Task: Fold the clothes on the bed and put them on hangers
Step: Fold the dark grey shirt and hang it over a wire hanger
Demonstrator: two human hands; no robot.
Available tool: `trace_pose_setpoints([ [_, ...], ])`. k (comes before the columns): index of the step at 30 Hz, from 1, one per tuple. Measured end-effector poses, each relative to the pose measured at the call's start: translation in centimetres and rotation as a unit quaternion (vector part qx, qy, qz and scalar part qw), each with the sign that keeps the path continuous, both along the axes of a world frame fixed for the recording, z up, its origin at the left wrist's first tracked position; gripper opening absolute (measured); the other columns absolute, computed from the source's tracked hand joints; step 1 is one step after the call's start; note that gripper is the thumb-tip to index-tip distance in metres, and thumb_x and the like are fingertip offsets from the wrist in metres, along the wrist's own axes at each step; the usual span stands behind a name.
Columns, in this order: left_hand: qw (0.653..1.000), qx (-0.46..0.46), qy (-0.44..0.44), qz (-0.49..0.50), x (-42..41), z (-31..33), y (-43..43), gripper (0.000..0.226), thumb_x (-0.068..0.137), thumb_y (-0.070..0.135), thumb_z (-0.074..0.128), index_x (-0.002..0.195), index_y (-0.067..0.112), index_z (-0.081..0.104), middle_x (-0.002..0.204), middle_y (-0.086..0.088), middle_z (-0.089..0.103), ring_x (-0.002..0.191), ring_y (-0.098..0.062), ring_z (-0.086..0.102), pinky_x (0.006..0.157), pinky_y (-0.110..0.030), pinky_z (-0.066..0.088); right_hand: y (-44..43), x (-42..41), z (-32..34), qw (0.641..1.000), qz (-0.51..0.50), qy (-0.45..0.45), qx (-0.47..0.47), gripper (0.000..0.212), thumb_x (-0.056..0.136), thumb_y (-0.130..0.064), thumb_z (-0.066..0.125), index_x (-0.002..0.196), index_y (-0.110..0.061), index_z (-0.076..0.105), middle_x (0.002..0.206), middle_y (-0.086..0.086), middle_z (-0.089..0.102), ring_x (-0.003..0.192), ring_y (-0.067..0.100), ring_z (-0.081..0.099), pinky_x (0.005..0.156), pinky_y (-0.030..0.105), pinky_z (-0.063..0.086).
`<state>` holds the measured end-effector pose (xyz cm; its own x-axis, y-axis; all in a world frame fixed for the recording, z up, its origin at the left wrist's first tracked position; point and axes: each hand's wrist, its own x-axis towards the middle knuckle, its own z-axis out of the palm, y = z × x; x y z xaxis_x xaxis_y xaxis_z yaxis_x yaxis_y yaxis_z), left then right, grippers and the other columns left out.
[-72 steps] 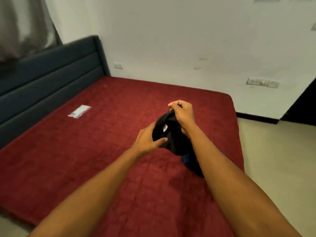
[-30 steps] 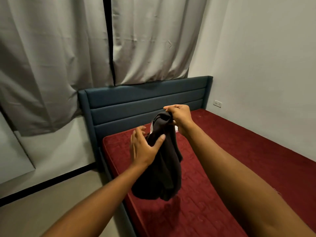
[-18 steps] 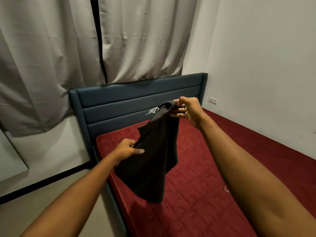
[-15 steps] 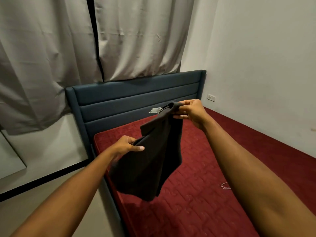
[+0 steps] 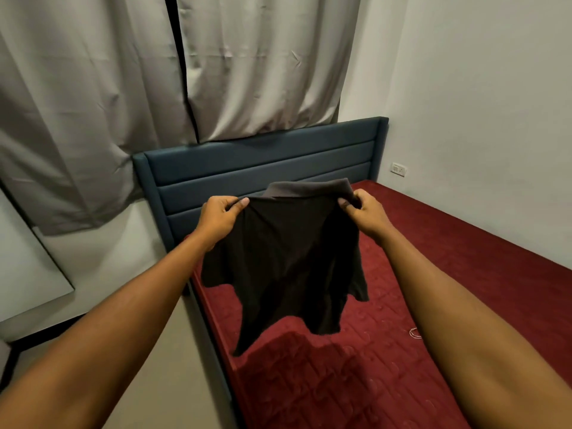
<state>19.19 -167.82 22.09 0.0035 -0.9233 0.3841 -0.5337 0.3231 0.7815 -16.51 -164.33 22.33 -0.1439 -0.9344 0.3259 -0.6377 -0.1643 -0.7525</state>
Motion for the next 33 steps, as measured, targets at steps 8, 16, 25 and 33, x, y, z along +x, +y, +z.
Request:
trace_pose_setpoints([
  [8,0.985,0.097,-0.118,-0.075,1.4,-3.1,1.4,0.030,0.097,0.036,0.068,0.079,0.013,0.076,0.073,-0.004,0.072,0.068,-0.008,0.061,0.066,-0.035,0.050,-0.7,-1.5,-7.3,0.980,-0.006,0.104,0.172,0.020,0.089,-0.021,0.068,0.081,-0.003,0.071,0.073,0.008,0.064,0.070,0.021,0.059,0.064,0.033,0.042],
  [16,0.823,0.498,-0.124,-0.244,1.5,-6.6,2.6,0.019,0.099,0.018,0.064,0.097,0.008,0.080,0.100,-0.018,0.076,0.088,-0.026,0.072,0.083,-0.039,0.057,-2.1,0.2,-7.5,0.907,0.115,0.040,0.402,0.016,0.093,-0.023,0.072,0.085,-0.009,0.073,0.090,0.010,0.072,0.085,0.028,0.068,0.076,0.037,0.057],
  [25,0.906,0.378,-0.153,-0.112,3.3,-13.5,-8.4,0.027,0.102,0.017,0.060,0.076,0.012,0.069,0.077,-0.004,0.067,0.075,-0.020,0.060,0.069,-0.029,0.044,-11.6,1.0,-10.8,0.912,0.015,0.097,0.399,0.019,0.056,-0.026,0.067,0.070,-0.013,0.068,0.070,0.009,0.064,0.064,0.024,0.057,0.062,0.033,0.044],
  [33,0.871,0.307,-0.380,-0.047,4.4,-29.6,-25.8,0.014,0.095,0.024,0.062,0.096,0.016,0.073,0.098,-0.015,0.072,0.095,-0.037,0.067,0.074,-0.039,0.052,-27.6,1.6,-28.7,0.880,-0.041,0.286,0.377,0.022,0.074,-0.028,0.064,0.066,-0.007,0.060,0.079,0.021,0.067,0.086,0.039,0.069,0.067,0.035,0.049],
])
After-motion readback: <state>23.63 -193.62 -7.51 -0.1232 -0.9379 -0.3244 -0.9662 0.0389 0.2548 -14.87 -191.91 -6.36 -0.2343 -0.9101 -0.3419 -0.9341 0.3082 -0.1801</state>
